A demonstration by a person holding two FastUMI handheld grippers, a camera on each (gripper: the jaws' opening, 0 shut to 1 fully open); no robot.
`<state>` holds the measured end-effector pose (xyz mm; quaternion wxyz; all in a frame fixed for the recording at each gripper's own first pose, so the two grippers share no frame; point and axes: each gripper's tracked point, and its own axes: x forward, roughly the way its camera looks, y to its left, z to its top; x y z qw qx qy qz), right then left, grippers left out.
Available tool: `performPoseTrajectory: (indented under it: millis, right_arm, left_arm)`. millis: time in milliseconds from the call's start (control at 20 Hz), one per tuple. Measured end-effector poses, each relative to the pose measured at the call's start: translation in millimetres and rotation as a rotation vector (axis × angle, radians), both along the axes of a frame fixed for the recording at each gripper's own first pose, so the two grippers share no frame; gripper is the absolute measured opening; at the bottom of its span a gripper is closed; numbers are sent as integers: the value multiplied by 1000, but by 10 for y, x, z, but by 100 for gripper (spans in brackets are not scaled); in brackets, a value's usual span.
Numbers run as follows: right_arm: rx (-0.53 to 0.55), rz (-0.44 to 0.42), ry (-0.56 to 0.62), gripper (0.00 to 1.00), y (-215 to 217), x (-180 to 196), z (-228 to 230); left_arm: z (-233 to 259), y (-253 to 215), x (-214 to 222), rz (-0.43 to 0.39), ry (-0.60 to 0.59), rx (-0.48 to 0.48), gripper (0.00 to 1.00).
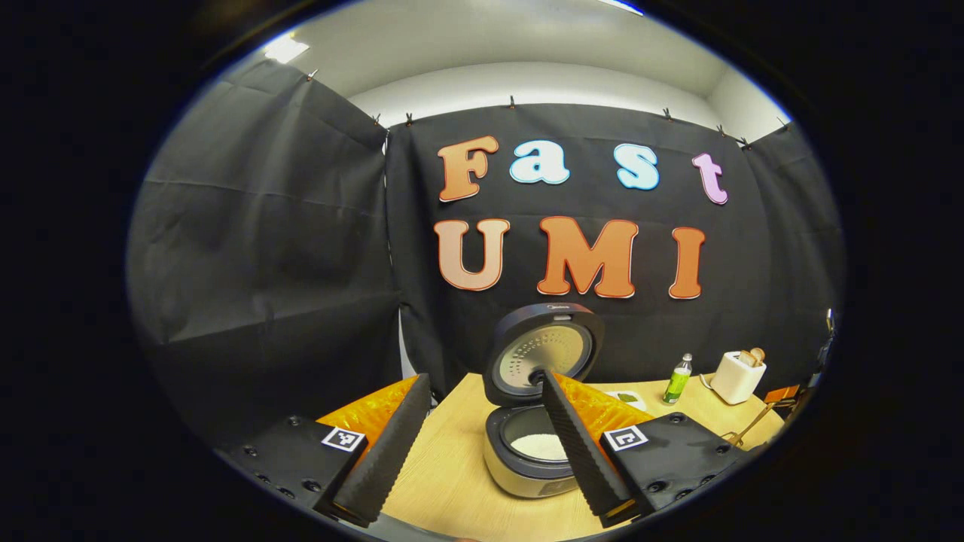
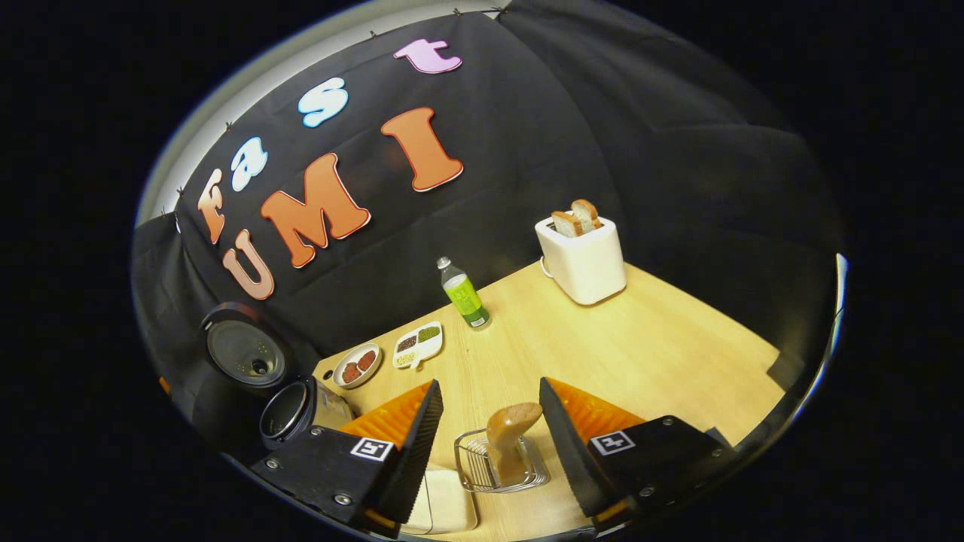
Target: Close the left gripper, press the button to open the rice cooker; take a wooden spoon from the chopstick holder with the right hand, scoop a spoonful of rice and pour it into the rice cooker, then put the wooden spoon back into the chopstick holder.
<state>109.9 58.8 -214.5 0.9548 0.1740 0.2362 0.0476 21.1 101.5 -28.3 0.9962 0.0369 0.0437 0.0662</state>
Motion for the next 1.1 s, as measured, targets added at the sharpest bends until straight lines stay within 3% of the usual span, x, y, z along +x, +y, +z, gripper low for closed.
performPoseTrajectory:
  millis: [150,250,550,850,1100]
  right_arm:
    - [-47,-10,-44,93,-77,-38,286]
    - [-68,-18,-84,95,-94,-53,537]
    - [-113,-39,-207,95,-63,-148,1383]
    - [-133,-75,-355,94,-122,-357,2286]
    - [-207,-103,-418,94,-234,-564,2671]
  left_arm:
    - [4,-74,24,-22,-1,-9,99]
    - [-4,-120,55,-34,2,-15,100]
    - [50,-195,169,-47,-8,5,98]
    - [33,-370,302,-151,22,-34,100]
    - [373,-461,716,-185,-13,-39,100]
